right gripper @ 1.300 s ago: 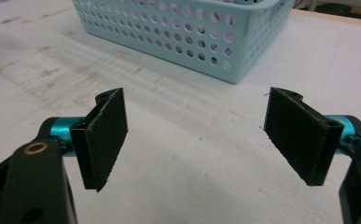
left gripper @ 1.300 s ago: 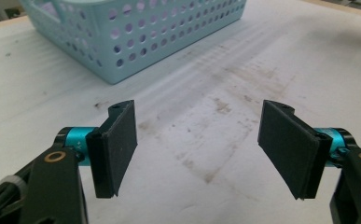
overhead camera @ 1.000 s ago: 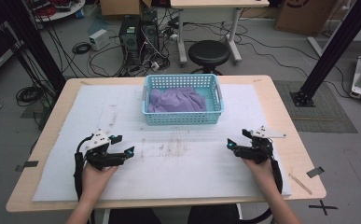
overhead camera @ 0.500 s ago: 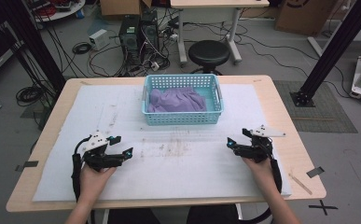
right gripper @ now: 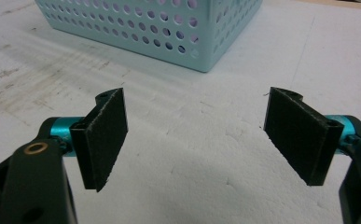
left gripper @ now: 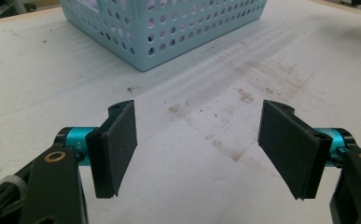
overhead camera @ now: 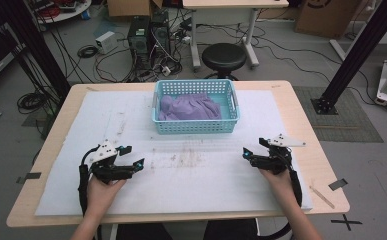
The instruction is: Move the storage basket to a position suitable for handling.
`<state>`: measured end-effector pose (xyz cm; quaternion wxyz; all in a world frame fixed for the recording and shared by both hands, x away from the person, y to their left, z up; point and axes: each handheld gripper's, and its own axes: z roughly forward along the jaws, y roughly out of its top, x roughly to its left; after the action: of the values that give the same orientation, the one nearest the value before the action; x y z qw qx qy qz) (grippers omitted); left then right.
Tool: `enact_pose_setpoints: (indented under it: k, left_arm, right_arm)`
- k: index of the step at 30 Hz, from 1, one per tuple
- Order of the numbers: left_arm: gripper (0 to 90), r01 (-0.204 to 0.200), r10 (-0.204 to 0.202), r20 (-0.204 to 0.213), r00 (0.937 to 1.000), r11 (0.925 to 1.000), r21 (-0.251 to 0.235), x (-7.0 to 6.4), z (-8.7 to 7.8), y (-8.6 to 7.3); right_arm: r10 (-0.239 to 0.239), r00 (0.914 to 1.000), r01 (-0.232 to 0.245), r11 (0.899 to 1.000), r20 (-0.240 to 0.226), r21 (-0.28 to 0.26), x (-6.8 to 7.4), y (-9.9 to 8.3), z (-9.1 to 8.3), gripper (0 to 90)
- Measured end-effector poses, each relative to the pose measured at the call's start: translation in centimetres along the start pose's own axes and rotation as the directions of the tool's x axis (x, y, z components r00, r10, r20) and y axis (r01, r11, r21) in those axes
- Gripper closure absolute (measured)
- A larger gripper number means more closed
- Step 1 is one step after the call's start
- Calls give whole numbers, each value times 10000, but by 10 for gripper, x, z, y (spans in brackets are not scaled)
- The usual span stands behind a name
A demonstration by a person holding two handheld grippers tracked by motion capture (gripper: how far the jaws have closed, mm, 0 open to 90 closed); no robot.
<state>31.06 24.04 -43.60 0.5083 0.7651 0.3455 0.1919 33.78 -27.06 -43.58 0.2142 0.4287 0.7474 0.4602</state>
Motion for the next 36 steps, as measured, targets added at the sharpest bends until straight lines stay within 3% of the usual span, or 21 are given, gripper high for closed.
enact_pose_setpoints:
  k: [36]
  left_arm:
    - [282, -227, 229, 154, 9996, 9997, -80, -5, 6, 6]
  right_arm:
    - [-70, 9999, 71, 9999, 98, -74, 1, -1, -6, 221]
